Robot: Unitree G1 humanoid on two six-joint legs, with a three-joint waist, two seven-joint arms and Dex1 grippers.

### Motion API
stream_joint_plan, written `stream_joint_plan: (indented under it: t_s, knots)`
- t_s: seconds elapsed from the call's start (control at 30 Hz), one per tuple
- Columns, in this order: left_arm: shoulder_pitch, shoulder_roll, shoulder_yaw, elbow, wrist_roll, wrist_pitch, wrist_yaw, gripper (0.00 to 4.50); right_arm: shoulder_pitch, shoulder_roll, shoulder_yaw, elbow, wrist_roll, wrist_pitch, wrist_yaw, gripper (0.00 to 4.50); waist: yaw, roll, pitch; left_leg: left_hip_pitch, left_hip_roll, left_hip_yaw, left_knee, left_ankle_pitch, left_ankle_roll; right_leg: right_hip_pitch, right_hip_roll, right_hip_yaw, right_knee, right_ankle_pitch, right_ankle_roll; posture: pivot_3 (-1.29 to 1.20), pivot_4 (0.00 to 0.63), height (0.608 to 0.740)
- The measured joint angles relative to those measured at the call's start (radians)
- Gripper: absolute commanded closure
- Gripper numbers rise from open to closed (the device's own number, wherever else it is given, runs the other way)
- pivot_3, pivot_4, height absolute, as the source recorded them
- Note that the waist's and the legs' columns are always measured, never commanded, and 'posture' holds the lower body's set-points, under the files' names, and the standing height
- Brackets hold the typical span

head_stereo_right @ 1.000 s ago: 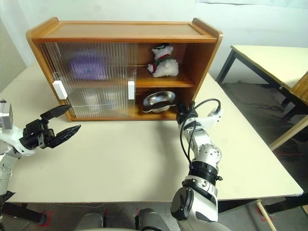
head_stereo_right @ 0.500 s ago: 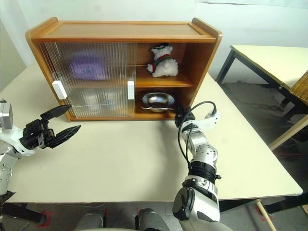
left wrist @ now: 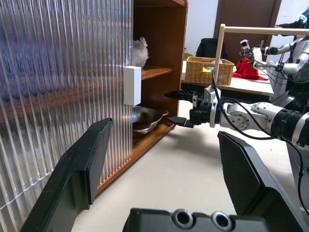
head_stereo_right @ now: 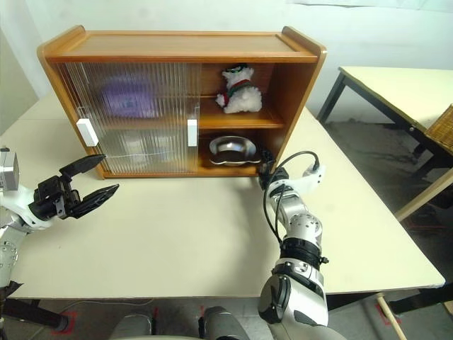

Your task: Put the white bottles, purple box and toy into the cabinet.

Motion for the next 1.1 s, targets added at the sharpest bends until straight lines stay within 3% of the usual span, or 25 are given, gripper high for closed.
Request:
stream_joint_plan:
  t_s: [0.27, 0.33, 0.4, 0.5, 1.1]
  knots:
    - [0.0, -0.001, -0.001, 0.0, 0.0, 0.0, 0.007, 0.0, -0.04, 0.013, 0.002, 0.003, 0.006, 0.027, 0.019, 0.03, 0.0, 0.0, 0.0, 0.0, 0.0, 0.0, 0.0, 0.0, 0.0, 0.0, 0.0, 0.0, 0.0, 0.001, -0.001, 0.01, 0.0, 0.74]
    - [0.0, -0.001, -0.001, 0.0, 0.0, 0.0, 0.007, 0.0, -0.042, 0.017, 0.002, 0.01, 0.006, 0.034, 0.022, 0.67, 0.001, 0.0, 0.0, 0.0, 0.0, 0.0, 0.0, 0.0, 0.0, 0.0, 0.0, 0.0, 0.0, 0.001, -0.003, 0.01, 0.0, 0.74]
    - [0.0, -0.002, -0.001, 0.0, 0.0, 0.0, 0.008, 0.0, -0.046, 0.018, 0.002, 0.023, 0.005, 0.035, 0.023, 0.58, 0.001, 0.0, 0.0, 0.0, 0.0, 0.0, 0.0, 0.0, 0.0, 0.0, 0.0, 0.0, 0.0, 0.002, -0.003, 0.01, 0.0, 0.74]
    - [0.0, -0.006, -0.002, 0.0, 0.0, 0.0, 0.009, 0.0, -0.063, 0.018, 0.004, 0.044, 0.0, 0.034, 0.029, 0.03, 0.001, 0.0, 0.0, 0.0, 0.0, 0.0, 0.0, 0.0, 0.0, 0.0, 0.0, 0.0, 0.0, 0.002, -0.003, 0.01, 0.0, 0.74]
    - [0.003, -0.015, -0.004, -0.004, 0.0, 0.0, 0.017, 0.0, -0.139, 0.004, 0.016, 0.176, -0.047, -0.023, 0.089, 0.03, 0.004, 0.0, 0.0, 0.0, 0.0, 0.0, 0.0, 0.0, 0.0, 0.0, 0.0, 0.0, 0.0, 0.005, -0.01, 0.02, 0.0, 0.74]
